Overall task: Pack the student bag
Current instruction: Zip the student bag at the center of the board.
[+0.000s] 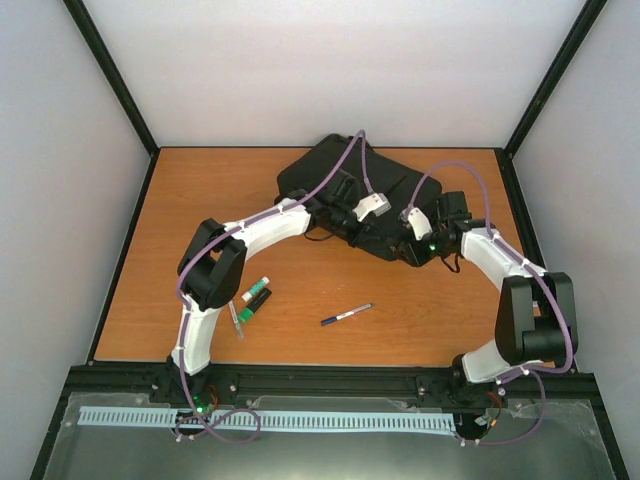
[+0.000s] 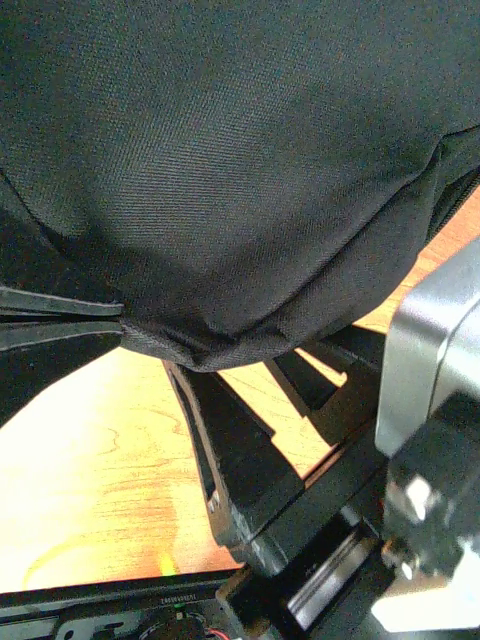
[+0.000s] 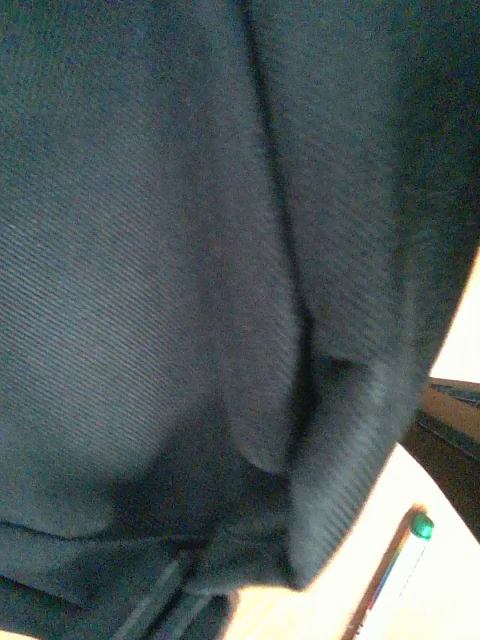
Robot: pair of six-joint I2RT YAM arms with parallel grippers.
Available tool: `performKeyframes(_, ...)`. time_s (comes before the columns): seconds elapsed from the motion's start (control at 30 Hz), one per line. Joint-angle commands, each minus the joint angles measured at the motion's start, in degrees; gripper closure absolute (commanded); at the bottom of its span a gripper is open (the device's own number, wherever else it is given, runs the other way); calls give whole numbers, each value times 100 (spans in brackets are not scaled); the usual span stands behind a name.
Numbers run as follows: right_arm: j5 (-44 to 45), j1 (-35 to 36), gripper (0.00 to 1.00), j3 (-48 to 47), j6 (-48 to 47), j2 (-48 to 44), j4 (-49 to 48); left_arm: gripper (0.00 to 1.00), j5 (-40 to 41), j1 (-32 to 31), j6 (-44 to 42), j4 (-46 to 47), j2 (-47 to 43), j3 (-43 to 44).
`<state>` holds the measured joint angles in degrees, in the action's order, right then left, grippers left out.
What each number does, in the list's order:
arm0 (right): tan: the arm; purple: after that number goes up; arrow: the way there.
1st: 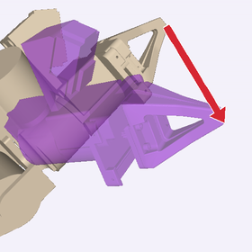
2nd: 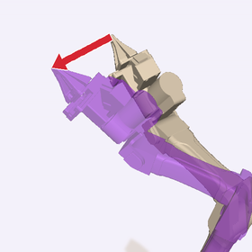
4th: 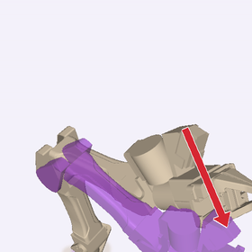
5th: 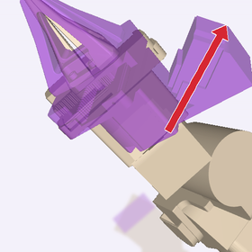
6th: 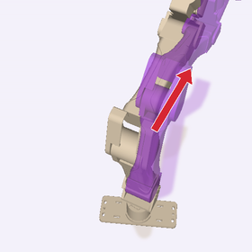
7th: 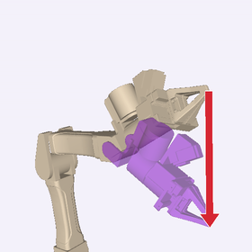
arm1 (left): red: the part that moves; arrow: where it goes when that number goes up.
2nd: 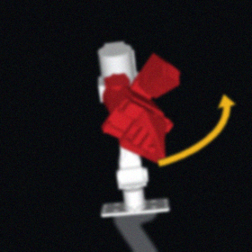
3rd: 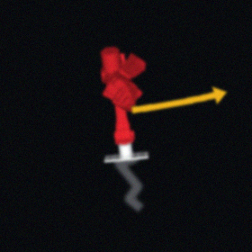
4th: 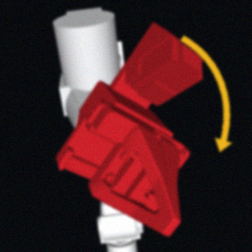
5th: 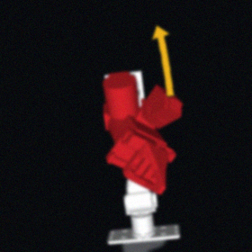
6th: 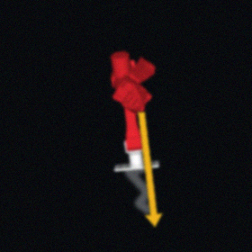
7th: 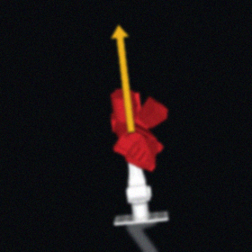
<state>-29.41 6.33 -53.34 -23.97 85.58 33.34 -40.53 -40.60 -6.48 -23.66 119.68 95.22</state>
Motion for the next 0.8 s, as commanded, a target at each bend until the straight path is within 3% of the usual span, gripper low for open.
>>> performKeyframes(0.0, -226, 72, 64, -238, 129, 228, -288, 99, -167, 61, -51, -44, -45, 304)
performKeyframes(0.4, -163, 349, 65, -321, 230, 517, -497, 99, -210, 61, 2, -8, -43, 375)
performKeyframes(0.6, 270, 396, 85, -414, 353, 576, -521, 99, -210, 65, -40, -40, -40, 357)
performKeyframes(0.77, 262, 396, 96, -392, 84, 381, -184, 99, -189, 62, -112, -82, -41, 365)
